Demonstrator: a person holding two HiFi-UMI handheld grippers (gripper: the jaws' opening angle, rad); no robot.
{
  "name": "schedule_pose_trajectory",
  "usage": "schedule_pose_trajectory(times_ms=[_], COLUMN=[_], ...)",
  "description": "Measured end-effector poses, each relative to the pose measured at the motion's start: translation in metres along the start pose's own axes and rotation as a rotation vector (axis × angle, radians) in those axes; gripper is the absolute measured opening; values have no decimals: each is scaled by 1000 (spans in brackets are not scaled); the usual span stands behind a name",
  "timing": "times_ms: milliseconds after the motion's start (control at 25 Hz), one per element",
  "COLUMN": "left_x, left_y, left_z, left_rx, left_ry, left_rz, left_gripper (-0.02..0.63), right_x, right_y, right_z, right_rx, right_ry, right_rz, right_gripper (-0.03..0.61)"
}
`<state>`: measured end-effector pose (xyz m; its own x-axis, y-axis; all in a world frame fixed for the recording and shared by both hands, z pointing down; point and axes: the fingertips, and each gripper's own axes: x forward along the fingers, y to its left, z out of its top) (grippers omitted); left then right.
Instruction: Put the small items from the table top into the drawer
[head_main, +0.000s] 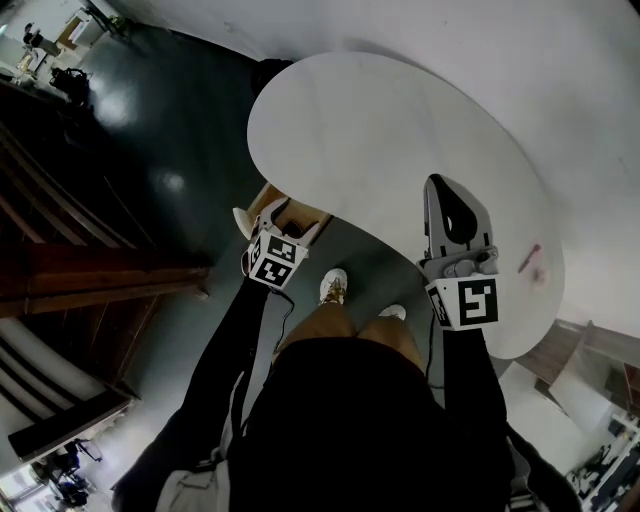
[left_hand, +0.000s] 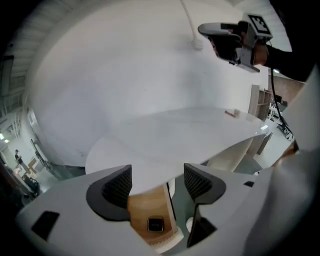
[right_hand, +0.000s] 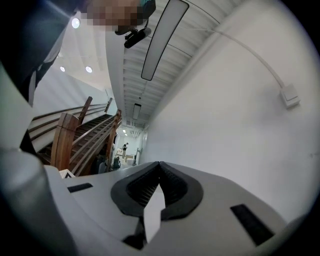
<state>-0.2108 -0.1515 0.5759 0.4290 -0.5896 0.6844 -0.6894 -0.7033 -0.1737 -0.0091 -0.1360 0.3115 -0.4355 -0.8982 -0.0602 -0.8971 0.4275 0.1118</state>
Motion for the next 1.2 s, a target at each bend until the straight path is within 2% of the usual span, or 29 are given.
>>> schedule_pose_trajectory(times_ms=[160,360,520,600,720,880,1000,1200], left_x=[-28,-74,-116,-132,-138,-124,-105,-68], left_y=[-24,-58,-90,-103,-126,-165,-201,-276], left_z=[87,202,273,301,326,344,362,395], left_rx=[51,121,150,164,197,163,172,210], left_ry=[-190,-474,-667,-737,-777,-795,-810,-804], left_rz=[22,63,70,64,40,-50,-138,-329], left_gripper=[342,342,342,342,342,342,342,342], right_x=[-25,-58,-87,-100,-123,-156,-190,-257], right_y=[-21,-54,-79,-93,-112,-134,-163,-217], right_z=[7,13,20,25,26,24,19,11], right_rx=[0,-23,-47,-64,-77,-97,-126,-114], right_ry=[-13,-28,-39,-50,-56,-59,-39,12], right_rz=[-26,-80,-123,-156,-202,-258,-365,-550], right_gripper=[26,26,26,26,26,26,26,26])
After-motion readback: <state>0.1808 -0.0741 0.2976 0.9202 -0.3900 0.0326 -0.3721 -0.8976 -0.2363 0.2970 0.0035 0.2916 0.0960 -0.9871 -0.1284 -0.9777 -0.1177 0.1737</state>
